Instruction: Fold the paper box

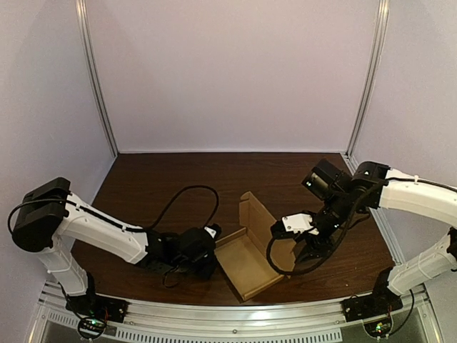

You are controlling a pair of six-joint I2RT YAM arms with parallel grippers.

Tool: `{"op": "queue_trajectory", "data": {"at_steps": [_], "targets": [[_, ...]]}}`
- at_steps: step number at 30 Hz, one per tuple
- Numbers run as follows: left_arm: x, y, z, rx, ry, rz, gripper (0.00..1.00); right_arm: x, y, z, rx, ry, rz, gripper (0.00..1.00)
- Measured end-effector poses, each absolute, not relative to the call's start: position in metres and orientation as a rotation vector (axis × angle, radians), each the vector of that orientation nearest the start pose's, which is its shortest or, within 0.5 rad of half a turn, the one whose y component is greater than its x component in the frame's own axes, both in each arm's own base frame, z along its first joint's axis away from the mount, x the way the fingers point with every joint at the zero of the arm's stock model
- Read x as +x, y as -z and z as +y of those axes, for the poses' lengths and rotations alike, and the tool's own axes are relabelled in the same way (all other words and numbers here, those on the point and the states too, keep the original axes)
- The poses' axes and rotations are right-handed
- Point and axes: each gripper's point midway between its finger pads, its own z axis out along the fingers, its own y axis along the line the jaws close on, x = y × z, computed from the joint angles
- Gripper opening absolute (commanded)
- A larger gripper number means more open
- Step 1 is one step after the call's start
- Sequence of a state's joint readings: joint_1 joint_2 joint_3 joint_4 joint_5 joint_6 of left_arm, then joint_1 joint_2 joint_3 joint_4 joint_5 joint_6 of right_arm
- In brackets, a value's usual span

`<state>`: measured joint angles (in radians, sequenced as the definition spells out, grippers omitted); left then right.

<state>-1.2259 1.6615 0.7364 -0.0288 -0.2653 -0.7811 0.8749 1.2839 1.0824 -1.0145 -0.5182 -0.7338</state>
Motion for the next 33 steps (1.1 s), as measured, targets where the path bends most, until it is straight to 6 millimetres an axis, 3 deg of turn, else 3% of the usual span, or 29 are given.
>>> {"op": "queue_trajectory", "data": {"at_steps": [3,8,12,14,16,19,24,26,29,33], "targets": [[0.184,-0.035,-0.358,0.512,0.466,2.454,0.21,0.11,-0.166,0.265,-2.059,-0.758,1.802,0.56],[0.225,-0.078,-0.396,0.563,0.471,2.324,0.22,0.105,-0.167,0.264,-2.067,-0.787,1.808,0.56],[0.251,-0.093,-0.394,0.583,0.413,2.28,0.27,0.102,-0.169,0.26,-2.07,-0.793,1.814,0.57],[0.249,-0.093,-0.388,0.621,0.403,2.273,0.31,0.101,-0.172,0.257,-2.066,-0.783,1.809,0.57],[0.232,-0.093,-0.381,0.706,0.46,2.242,0.34,0.1,-0.179,0.252,-2.061,-0.757,1.798,0.58],[0.186,-0.104,-0.375,0.899,0.584,2.15,0.36,0.102,-0.191,0.246,-2.054,-0.707,1.767,0.58],[0.12,-0.147,-0.414,1.136,0.789,1.893,0.4,0.11,-0.207,0.241,-2.039,-0.628,1.74,0.59],[0.096,-0.154,-0.426,1.193,0.817,1.837,0.4,0.116,-0.213,0.241,-2.019,-0.609,1.741,0.6],[0.077,-0.159,-0.448,1.215,0.819,1.807,0.42,0.128,-0.223,0.243,-1.971,-0.593,1.754,0.6],[0.07,-0.155,-0.469,1.179,0.776,1.812,0.42,0.135,-0.228,0.244,-1.943,-0.585,1.767,0.6]]}}
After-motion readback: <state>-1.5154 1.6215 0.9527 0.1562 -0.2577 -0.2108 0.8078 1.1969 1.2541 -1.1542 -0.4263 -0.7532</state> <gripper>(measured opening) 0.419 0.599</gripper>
